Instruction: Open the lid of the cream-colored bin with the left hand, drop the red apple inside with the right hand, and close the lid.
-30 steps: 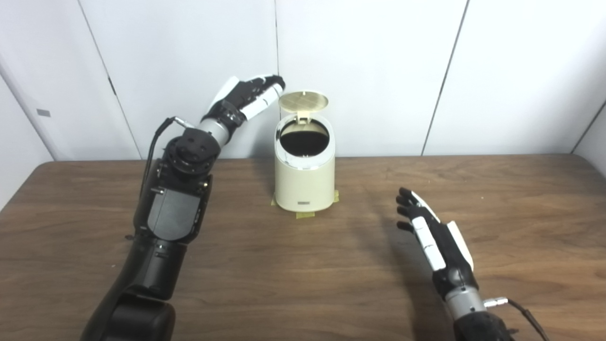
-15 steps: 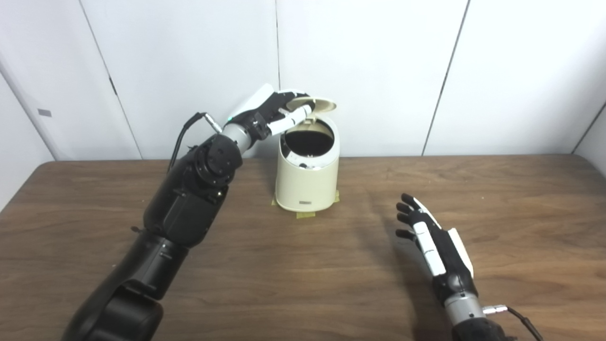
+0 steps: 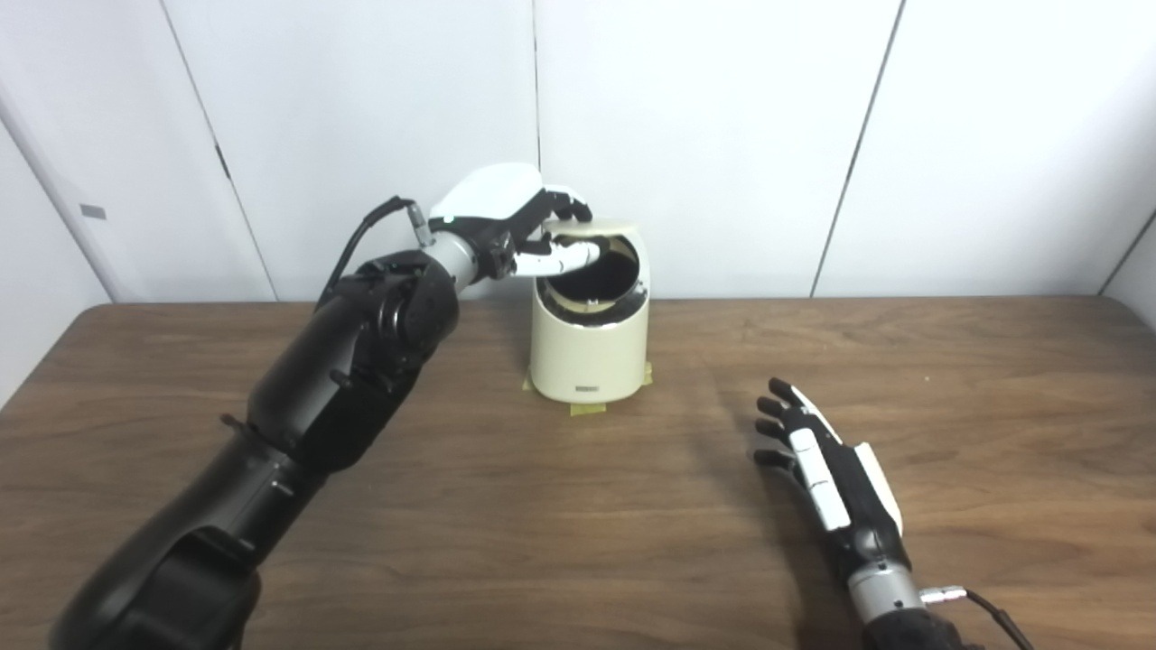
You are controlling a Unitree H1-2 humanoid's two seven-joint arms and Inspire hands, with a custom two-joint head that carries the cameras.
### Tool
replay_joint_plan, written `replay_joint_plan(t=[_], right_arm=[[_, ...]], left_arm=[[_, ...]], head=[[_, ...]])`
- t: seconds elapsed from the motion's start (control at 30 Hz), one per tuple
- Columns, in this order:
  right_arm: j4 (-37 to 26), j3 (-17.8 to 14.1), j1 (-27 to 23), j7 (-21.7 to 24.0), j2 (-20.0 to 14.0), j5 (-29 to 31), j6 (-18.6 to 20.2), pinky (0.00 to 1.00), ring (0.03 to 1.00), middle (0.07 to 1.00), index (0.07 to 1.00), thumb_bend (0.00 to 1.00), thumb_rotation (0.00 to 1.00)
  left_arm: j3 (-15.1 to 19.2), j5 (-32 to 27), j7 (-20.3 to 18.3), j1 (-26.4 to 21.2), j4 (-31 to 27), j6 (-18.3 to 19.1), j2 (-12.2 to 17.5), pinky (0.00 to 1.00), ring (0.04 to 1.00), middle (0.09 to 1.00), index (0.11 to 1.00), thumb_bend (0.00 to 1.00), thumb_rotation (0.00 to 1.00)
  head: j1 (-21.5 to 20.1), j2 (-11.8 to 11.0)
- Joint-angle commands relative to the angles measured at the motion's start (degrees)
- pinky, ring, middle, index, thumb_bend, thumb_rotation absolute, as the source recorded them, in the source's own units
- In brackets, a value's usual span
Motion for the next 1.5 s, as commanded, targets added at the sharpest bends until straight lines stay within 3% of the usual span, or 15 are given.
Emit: replay_joint_plan(t=[0.0,0.57,0.97,1.1,1.33,1.47], right_arm=[[-0.72,-0.10,-2.02,-0.60,0.17,0.05,-1.18,0.72,0.846,0.874,0.924,0.47,1.00],[-0.96,-0.29,-2.03,-0.98,-0.02,-0.63,-0.99,0.70,0.827,0.854,0.923,0.48,1.00],[-0.61,-0.63,-2.24,-1.17,-0.47,-0.95,-1.45,0.68,0.819,0.853,0.936,0.47,1.00],[-0.61,-0.67,-2.28,-1.00,-0.47,-0.74,-1.05,0.69,0.827,0.855,0.940,0.48,1.00],[-0.33,-0.56,-2.28,-1.23,-0.36,-1.23,-0.75,0.69,0.818,0.847,0.936,0.47,1.00],[-0.10,-0.65,-2.33,-1.54,-0.14,-1.35,-0.69,0.68,0.810,0.840,0.930,0.46,1.00]], left_arm=[[0.19,2.32,-0.49,-3.72,-1.96,-1.22,1.38,0.85,0.864,0.837,0.807,0.50,0.83],[-1.70,13.70,-5.99,-2.22,-3.97,-7.22,3.16,0.96,0.884,0.838,0.815,0.51,0.84],[-1.91,17.42,-7.30,1.18,-6.30,-11.40,2.45,0.97,0.889,0.851,0.838,0.50,0.86],[-2.06,17.90,-6.34,3.10,-6.94,-12.62,1.83,0.95,0.885,0.841,0.827,0.50,0.82],[-2.52,19.46,-6.01,5.58,-8.58,-14.10,1.38,1.00,0.911,0.844,0.827,0.49,0.84],[-2.68,20.55,-7.03,6.24,-9.14,-14.26,0.92,1.00,0.920,0.853,0.827,0.46,0.80]], head=[[0.08,0.09],[-0.04,0.38],[-0.15,0.78],[-0.15,0.78],[-0.29,0.93],[-0.56,1.04]])
